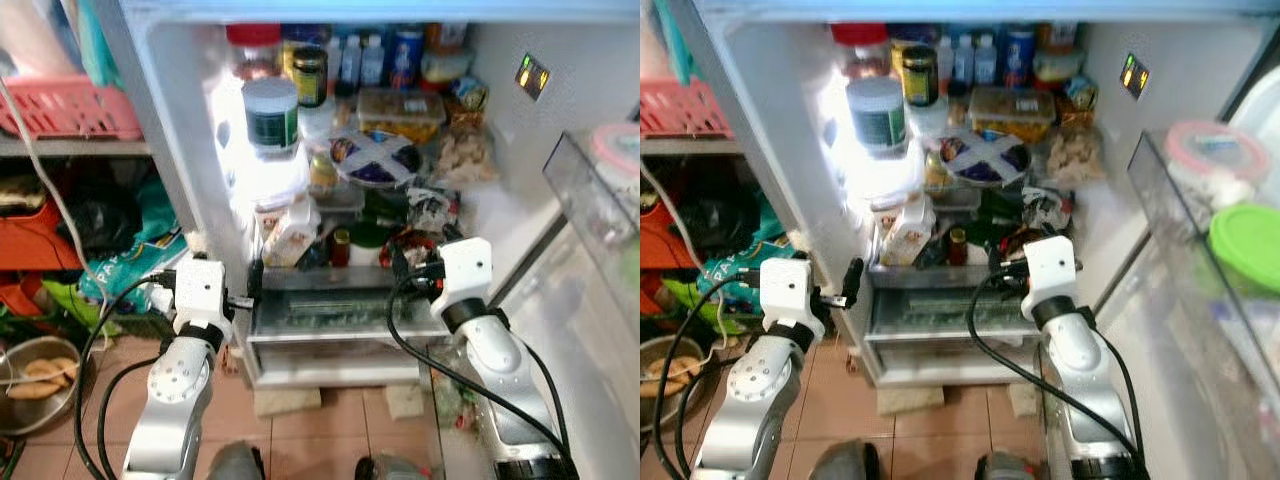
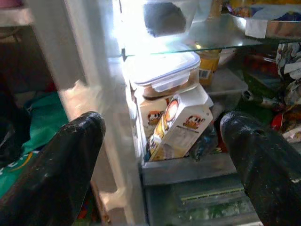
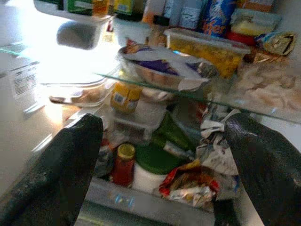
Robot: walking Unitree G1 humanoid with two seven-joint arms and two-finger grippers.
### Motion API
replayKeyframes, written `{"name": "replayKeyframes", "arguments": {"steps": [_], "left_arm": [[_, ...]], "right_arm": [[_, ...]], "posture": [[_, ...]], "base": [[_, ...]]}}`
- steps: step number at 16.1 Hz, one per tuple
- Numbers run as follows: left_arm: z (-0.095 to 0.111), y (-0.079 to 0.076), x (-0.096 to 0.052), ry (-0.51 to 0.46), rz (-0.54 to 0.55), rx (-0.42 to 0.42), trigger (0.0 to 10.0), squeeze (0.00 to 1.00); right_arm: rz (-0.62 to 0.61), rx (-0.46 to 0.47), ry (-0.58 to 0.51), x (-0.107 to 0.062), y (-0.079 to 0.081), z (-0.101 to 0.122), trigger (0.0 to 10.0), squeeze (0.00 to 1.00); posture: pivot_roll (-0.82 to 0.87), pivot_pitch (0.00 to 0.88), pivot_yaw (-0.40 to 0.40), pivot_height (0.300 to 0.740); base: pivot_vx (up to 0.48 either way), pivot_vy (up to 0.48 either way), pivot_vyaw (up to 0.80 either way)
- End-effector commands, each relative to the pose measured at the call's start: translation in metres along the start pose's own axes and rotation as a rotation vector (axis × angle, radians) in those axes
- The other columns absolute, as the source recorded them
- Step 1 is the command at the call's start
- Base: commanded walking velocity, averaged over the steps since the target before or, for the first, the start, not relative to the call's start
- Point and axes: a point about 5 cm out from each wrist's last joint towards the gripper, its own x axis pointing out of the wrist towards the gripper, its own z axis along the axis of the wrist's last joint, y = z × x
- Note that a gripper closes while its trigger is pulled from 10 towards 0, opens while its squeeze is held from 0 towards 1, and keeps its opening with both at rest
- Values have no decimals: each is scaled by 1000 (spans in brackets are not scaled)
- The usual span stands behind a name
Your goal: Restocking fridge
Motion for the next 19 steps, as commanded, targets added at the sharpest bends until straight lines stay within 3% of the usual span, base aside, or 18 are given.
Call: {"name": "replayKeyframes", "arguments": {"steps": [1, 6, 19], "left_arm": [[2, 1, 0, -9, 3, 5, 10000, 0], [1, 0, -1, 1, -2, -8, 10000, 0], [1, 0, 1, 8, 2, -12, 10000, 0]], "right_arm": [[7, -2, -3, 3, 2, 2, 10000, 0], [5, -5, 2, 2, 1, 2, 10000, 0], [19, -15, -6, 9, 2, 4, 10000, 0]], "posture": [[59, 0, 3, 740], [50, 0, 8, 740], [53, 0, 4, 740]], "base": [[-251, 0, 0], [0, 0, 0], [0, 472, -62]]}}
